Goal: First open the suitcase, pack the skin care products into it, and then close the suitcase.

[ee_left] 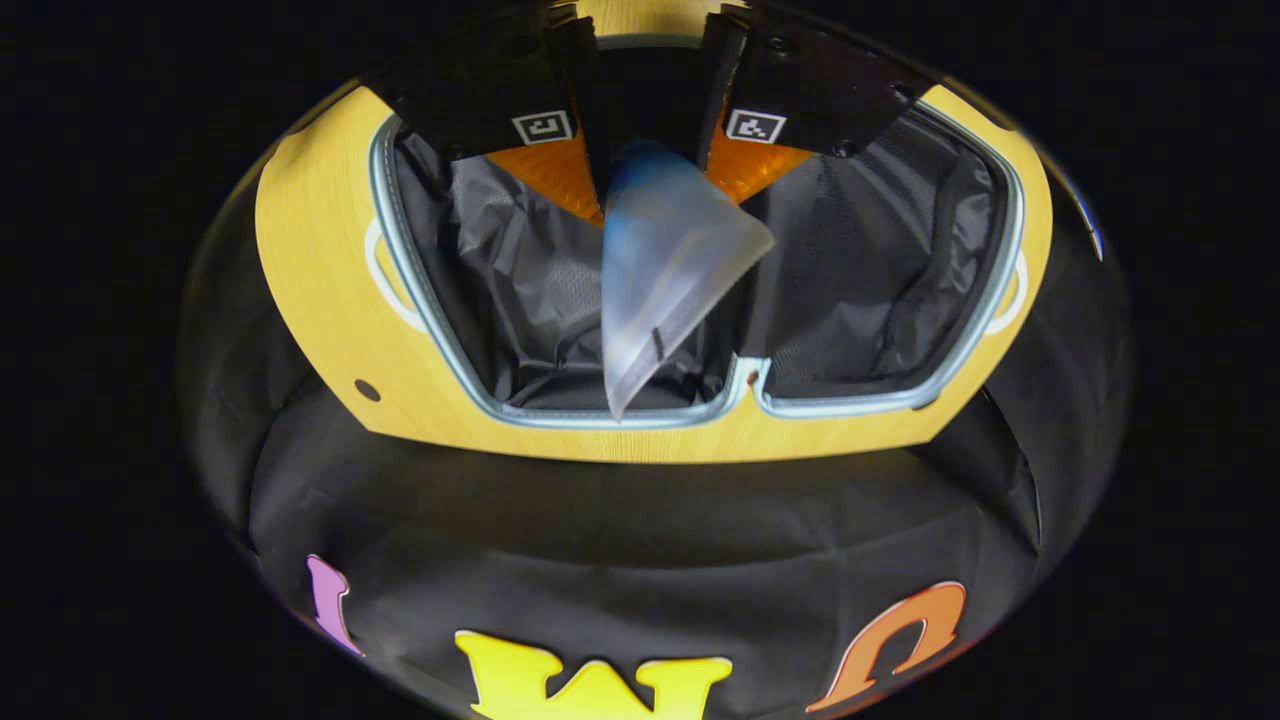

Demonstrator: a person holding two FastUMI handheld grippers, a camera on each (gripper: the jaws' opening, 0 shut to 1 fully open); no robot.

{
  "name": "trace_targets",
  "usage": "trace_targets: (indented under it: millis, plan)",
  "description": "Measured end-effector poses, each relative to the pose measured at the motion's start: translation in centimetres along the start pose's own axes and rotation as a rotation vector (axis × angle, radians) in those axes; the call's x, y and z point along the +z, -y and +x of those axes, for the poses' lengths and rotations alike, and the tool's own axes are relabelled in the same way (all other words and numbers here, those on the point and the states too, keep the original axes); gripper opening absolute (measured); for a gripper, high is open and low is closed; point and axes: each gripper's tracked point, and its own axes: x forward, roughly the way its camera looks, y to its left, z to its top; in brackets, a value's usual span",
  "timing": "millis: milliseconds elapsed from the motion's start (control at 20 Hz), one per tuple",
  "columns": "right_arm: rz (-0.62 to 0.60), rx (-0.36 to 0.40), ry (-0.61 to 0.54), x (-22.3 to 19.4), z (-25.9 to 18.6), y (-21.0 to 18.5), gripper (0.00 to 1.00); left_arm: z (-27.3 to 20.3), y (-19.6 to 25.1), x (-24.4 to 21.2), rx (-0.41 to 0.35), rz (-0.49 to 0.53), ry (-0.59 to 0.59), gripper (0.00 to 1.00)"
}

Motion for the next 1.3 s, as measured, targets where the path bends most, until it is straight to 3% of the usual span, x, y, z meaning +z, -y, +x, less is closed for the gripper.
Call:
trace_targets:
  millis: [350,700,750,800,850,900,950,1000,1100,1150,1200,1300]
  plan:
    - [-0.047,0.041,-0.023,-0.4,1.5,-1.8,0.34,2.4,-0.7,-3.2,0.064,0.020,-0.177,0.41]
    - [-0.041,0.107,-0.074,-1.7,2.8,-2.9,0.34,3.1,-0.4,-2.0,0.119,0.127,-0.210,0.42]
    - [-0.039,0.115,-0.084,-2.1,2.9,-3.0,0.34,3.1,-0.4,-2.1,0.133,0.143,-0.217,0.49]
    - [-0.039,0.123,-0.090,-2.3,3.0,-3.1,0.34,3.1,-0.4,-2.1,0.144,0.152,-0.217,0.42]
    - [-0.047,0.131,-0.094,-2.4,3.3,-3.2,0.34,3.1,-0.4,-2.1,0.151,0.160,-0.221,0.42]
    - [-0.062,0.138,-0.094,-2.3,3.4,-3.3,0.34,3.0,-0.4,-2.0,0.155,0.166,-0.219,0.50]
    - [-0.075,0.150,-0.089,-1.9,3.6,-3.5,0.34,2.7,-0.3,-2.0,0.157,0.166,-0.221,0.44]
    - [-0.084,0.170,-0.080,-1.6,3.9,-3.9,0.34,2.5,0.0,-2.0,0.140,0.153,-0.207,0.45]
    - [-0.096,0.204,-0.068,-0.9,5.0,-5.4,0.34,1.5,0.4,-1.2,0.118,0.115,-0.164,0.67]
    - [-0.092,0.227,-0.064,0.1,5.9,-7.2,0.34,0.8,0.4,-0.7,0.106,0.098,-0.134,0.60]
    - [-0.088,0.253,-0.063,0.8,6.5,-9.0,0.34,-0.1,0.6,0.0,0.089,0.090,-0.095,0.74]
    - [-0.091,0.303,-0.071,1.8,7.7,-12.3,0.34,-2.9,0.4,1.7,0.061,0.077,0.002,0.77]
